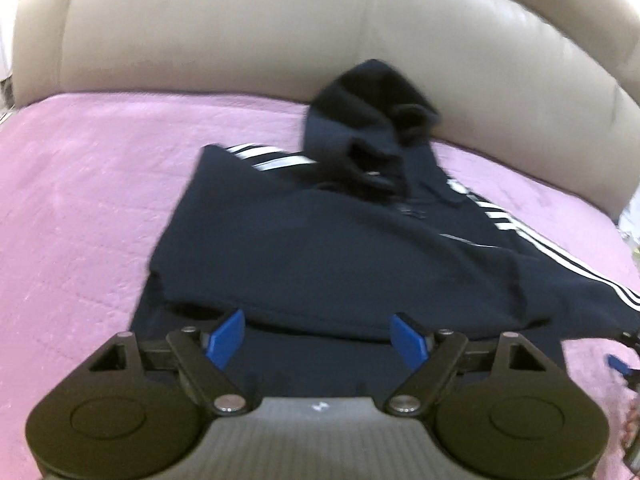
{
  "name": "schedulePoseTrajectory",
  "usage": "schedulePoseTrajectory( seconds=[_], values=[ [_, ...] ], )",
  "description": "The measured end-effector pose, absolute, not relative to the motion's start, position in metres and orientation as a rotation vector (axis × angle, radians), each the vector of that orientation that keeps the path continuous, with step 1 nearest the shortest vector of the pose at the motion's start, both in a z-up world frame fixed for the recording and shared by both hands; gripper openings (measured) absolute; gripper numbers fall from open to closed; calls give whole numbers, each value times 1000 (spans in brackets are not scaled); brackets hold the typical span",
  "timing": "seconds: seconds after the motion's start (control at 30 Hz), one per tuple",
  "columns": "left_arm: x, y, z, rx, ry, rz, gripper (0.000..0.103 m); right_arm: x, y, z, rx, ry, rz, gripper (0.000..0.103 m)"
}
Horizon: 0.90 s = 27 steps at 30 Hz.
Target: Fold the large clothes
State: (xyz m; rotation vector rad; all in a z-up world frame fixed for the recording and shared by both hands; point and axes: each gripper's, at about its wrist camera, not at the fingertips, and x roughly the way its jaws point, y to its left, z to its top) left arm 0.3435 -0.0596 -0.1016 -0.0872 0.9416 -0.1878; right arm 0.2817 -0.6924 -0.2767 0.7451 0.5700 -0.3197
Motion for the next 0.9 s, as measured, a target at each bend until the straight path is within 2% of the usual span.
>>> schedulePoseTrajectory(
  seconds=[0.07, 0.2, 0.23, 0.33, 0.7, 0.83, 0.9],
  values=[
    [361, -49, -112, -154, 977, -153, 80, 273, -715, -281, 686, 574, -417, 101],
    [376, -42, -125, -298, 1028, -191, 79, 259, -757, -294, 779, 488, -386, 99],
    [377, -42, -128, -302, 1029, -186, 79, 260, -761, -295, 743, 488, -378, 96],
    [385, -44, -139, -260, 1025, -165, 79, 267, -767, -294, 664, 486, -358, 95],
    [396, -46, -163, -277, 1094, -164, 79, 274, -826, -295, 1000, 318, -476, 95],
    [399, -49, -171, -259, 1115, -165, 79, 288, -847, -293, 914, 272, -613, 94],
    [401, -47, -173, -267, 1119, -163, 79, 294, -853, -293, 894, 253, -657, 90]
  ],
)
